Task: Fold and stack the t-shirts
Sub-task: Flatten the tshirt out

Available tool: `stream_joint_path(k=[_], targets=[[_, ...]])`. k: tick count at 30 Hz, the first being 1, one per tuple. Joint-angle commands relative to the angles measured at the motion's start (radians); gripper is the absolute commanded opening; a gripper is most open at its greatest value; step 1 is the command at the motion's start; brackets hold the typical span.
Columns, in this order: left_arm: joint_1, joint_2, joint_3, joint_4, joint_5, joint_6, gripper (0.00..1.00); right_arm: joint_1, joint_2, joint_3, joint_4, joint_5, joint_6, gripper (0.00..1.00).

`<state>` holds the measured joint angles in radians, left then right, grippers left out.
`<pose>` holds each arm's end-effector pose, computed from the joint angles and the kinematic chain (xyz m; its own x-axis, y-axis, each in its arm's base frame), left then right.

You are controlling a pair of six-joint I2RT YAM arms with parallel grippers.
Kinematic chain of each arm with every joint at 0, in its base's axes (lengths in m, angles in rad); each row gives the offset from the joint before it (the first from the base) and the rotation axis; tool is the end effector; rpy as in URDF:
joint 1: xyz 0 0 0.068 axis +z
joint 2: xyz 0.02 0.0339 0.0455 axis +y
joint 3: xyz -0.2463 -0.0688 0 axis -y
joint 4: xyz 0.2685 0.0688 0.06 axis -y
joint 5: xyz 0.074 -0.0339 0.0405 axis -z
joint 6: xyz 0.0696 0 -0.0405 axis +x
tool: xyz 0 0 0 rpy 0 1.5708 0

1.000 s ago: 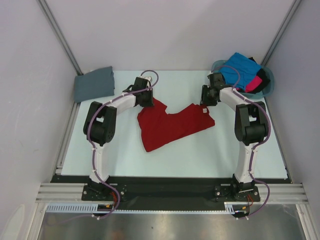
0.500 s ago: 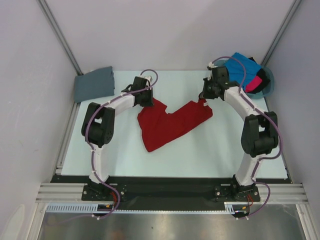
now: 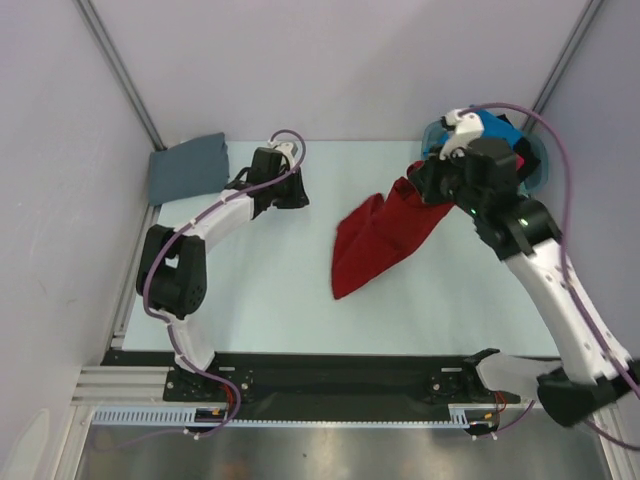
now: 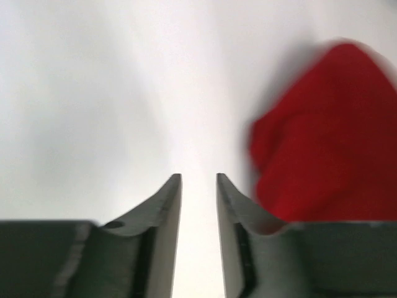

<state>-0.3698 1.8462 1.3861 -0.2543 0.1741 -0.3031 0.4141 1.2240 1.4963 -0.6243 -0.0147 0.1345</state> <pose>0.4263 -0.1782 0.1917 -0.7257 -0.0340 -0.6872 0.2739 0.9020 -0.3338 0.2866 0.1271 0.4256 -0.3684 -0.0155 -0.9295 -0.3689 0.9202 0.1309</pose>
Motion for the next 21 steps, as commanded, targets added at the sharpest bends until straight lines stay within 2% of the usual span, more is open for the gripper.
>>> stream_joint_path(k=[1, 2, 4, 5, 8, 12, 19, 21], targets=[[-0.017, -0.073, -0.018, 0.05, 0.062, 0.001, 0.39, 0.037, -0.127, 0.053, -0.115, 0.117, 0.004, 0.02], [-0.032, -0.071, -0.021, 0.07, 0.08, 0.002, 0.39, 0.046, -0.138, 0.059, -0.141, 0.145, 0.016, 0.02], [-0.053, -0.061, -0.015, 0.089, 0.087, -0.001, 0.64, 0.052, -0.152, 0.047, -0.185, 0.176, 0.031, 0.01], [-0.082, -0.036, -0.009, 0.09, 0.088, -0.002, 0.99, 0.06, -0.156, 0.036, -0.193, 0.206, 0.037, 0.01], [-0.139, 0.022, 0.034, 0.089, 0.114, -0.002, 1.0, 0.065, -0.143, 0.013, -0.204, 0.265, 0.053, 0.0], [-0.181, 0.028, 0.022, 0.135, 0.108, -0.047, 1.0, 0.078, -0.089, 0.077, -0.157, 0.206, 0.022, 0.0], [-0.187, -0.008, 0.005, 0.151, 0.122, -0.056, 1.0, 0.124, 0.069, 0.289, -0.107, 0.188, -0.007, 0.0], [-0.185, -0.024, -0.024, 0.158, 0.07, -0.073, 1.0, 0.13, 0.141, 0.378, -0.097, 0.151, -0.016, 0.0]])
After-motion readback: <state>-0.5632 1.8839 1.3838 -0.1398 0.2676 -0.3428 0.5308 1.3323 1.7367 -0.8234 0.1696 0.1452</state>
